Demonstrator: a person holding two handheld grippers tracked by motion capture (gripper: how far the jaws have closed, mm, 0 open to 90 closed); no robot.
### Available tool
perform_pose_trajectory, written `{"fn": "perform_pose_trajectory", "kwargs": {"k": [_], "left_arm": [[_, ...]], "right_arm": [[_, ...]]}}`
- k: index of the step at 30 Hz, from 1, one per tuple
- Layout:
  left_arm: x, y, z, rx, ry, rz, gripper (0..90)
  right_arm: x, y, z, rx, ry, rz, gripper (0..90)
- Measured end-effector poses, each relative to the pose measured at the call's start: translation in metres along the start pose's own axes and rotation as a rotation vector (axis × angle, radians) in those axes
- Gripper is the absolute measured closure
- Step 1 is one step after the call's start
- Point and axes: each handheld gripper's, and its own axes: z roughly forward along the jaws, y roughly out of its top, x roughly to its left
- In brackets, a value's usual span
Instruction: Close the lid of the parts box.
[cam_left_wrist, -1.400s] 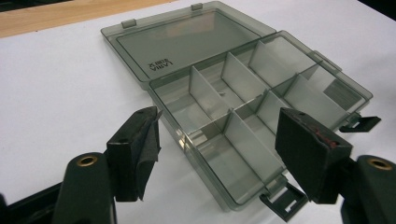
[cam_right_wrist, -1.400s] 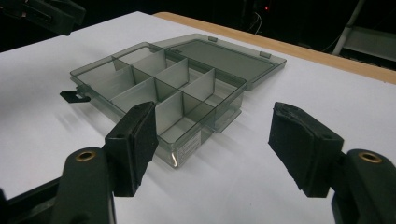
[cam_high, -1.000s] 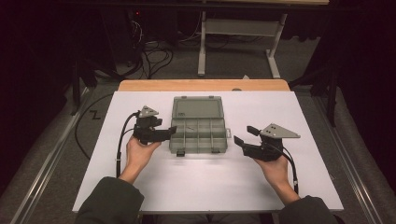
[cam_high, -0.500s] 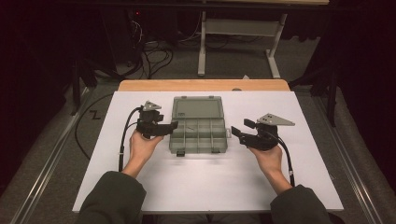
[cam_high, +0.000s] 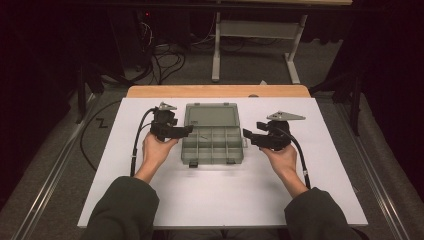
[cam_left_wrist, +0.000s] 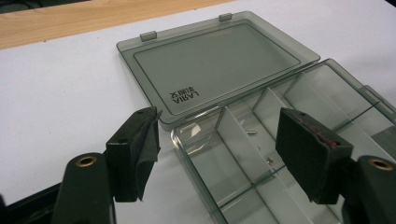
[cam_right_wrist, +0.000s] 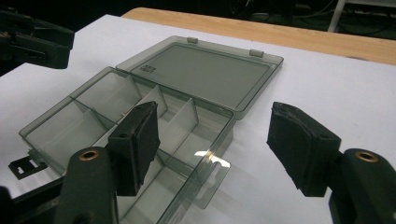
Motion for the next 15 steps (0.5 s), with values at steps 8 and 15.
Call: {"fn": "perform_pose_trajectory", "kwargs": {"k": [8, 15], "left_arm": [[0.007, 0.005, 0.007, 0.03, 0.017, -0.024, 30.5], [0.01, 0.012, 0.012, 0.06, 0.017, -0.035, 30.2]], "right_arm": [[-0.007, 0.01, 0.014, 0.088, -0.009, 0.033, 36.6], [-0.008, 0.022, 0.023, 0.162, -0.017, 0.033, 38.7]]}}
